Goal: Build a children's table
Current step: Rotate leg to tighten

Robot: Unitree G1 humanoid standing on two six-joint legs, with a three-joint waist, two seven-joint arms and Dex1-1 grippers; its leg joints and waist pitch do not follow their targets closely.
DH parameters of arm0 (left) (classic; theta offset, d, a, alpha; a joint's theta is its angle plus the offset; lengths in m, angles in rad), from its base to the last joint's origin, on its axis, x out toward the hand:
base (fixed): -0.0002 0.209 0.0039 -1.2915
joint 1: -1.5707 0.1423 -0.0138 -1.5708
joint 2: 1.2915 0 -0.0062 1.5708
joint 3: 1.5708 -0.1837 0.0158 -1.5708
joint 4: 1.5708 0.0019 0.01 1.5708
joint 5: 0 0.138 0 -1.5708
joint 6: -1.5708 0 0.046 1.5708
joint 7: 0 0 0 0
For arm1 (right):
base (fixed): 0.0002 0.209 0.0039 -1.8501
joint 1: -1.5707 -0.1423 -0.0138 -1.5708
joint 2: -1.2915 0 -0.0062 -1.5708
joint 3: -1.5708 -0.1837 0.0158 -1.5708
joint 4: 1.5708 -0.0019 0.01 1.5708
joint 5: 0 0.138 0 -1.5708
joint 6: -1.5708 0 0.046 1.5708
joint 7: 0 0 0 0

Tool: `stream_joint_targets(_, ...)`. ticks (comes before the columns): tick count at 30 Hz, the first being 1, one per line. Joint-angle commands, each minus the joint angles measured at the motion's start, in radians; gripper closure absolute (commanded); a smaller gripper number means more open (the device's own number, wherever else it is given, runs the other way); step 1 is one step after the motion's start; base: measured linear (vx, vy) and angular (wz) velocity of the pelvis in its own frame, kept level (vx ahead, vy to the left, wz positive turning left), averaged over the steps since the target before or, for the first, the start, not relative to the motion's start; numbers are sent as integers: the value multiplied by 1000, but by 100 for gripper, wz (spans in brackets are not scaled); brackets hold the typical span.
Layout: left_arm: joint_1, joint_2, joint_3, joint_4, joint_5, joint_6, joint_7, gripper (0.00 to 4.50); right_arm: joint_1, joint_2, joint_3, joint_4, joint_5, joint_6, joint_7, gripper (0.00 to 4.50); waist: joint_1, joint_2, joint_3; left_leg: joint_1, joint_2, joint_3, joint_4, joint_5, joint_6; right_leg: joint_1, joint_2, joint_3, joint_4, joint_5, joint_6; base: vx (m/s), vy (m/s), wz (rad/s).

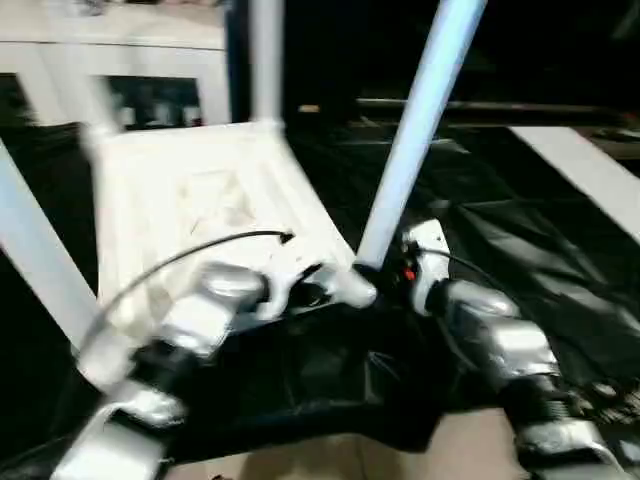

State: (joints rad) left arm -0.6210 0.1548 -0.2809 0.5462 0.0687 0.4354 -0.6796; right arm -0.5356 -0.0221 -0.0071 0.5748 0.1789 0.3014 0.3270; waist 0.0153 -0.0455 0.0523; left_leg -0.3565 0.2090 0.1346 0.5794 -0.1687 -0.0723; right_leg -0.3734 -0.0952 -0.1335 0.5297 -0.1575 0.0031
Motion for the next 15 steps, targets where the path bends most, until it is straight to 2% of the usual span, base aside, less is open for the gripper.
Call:
stream_joint_targets(1,-30,-37,2,-1,-4,-22,38,450,22,27,3,91,-15,39,-66,254,-6,36,-38,-6,61,-27,-153,-805,-72,61,-25,14,-3,-440,-66,-73,24,-4)
stream_joint_targets(2,-36,-52,-18,12,4,-41,27,450,-2,57,18,106,-33,21,-80,254,10,33,-34,-19,75,-7,-192,-869,-68,71,-12,33,86,-306,-94,-73,24,-4)
stream_joint_targets(3,-37,-53,-21,14,5,-44,25,450,-4,59,20,106,-35,19,-80,254,19,7,-25,13,50,26,-179,-841,-51,28,-6,61,51,-431,-83,0,0,0)
stream_joint_targets(4,-39,-52,-28,19,9,-57,17,450,-10,64,29,104,-43,15,-77,254,12,-21,-26,70,5,30,-91,-760,-46,-36,-18,53,-57,-697,-27,61,-87,18)
stream_joint_targets(5,-45,-44,-37,31,13,-79,3,450,-16,64,40,98,-50,5,-63,254,-5,-31,-10,171,-64,41,120,-497,-36,-148,-91,4,-210,-1132,34,61,-87,18)
stream_joint_targets(6,-50,-33,-40,44,18,-103,-5,450,-18,61,33,96,-44,-3,-58,254,-8,11,-27,57,-21,6,46,-389,-14,20,-143,-15,-159,-1055,65,118,24,-32)
stream_joint_targets(7,-50,-33,-40,44,18,-103,-5,450,-18,61,33,96,-44,-3,-58,254,-6,20,-45,36,6,-9,-7,-424,-20,65,-121,-39,-118,-891,66,97,135,-60)
stream_joint_targets(8,-58,-21,-42,71,27,-131,-9,450,-24,58,19,104,-36,-17,-57,199,2,59,-43,-22,81,-53,-113,-659,-33,105,-63,1,60,-349,-12,97,135,-60)
stream_joint_targets(9,-62,-14,-45,83,33,-151,-16,450,-24,55,13,106,-28,-22,-49,199,2,60,-36,5,82,-52,-127,-734,-41,71,-56,13,54,-248,-58,26,63,-18)
stream_joint_targets(10,-65,-9,-46,91,37,-164,-20,450,-24,52,8,107,-24,-25,-44,185,0,47,-26,29,67,-41,-122,-775,-51,40,-54,19,29,-257,-87,45,-18,18)
stream_joint_targets(11,-70,-1,-42,104,39,-177,-27,450,-20,42,9,101,-23,-31,-33,183,3,19,-17,82,5,-12,-63,-725,-56,-13,-68,0,-78,-605,-54,45,-18,18)
stream_joint_targets(12,-70,-1,-42,104,39,-177,-27,450,-20,42,9,101,-23,-31,-33,176,-14,7,-13,119,-27,4,6,-619,-41,-41,-72,-63,-149,-846,31,59,-40,19)
stream_joint_targets(13,-73,3,-39,110,38,-182,-30,450,-18,38,10,99,-27,-35,-28,159,-17,17,-22,108,-22,2,8,-583,-31,-17,-79,-84,-154,-855,59,53,15,-3)
stream_joint_targets(14,-79,9,-35,119,39,-196,-34,450,-2,23,24,65,-39,-39,-10,159,-22,43,-30,51,31,-24,-52,-633,-28,63,-83,-88,-96,-689,61,53,15,-3)
stream_joint_targets(15,-81,12,-33,123,39,-200,-36,450,6,18,28,46,-41,-38,-1,159,9,74,-37,-6,83,-41,-133,-741,-28,114,-59,-1,78,-293,-27,59,44,-15)
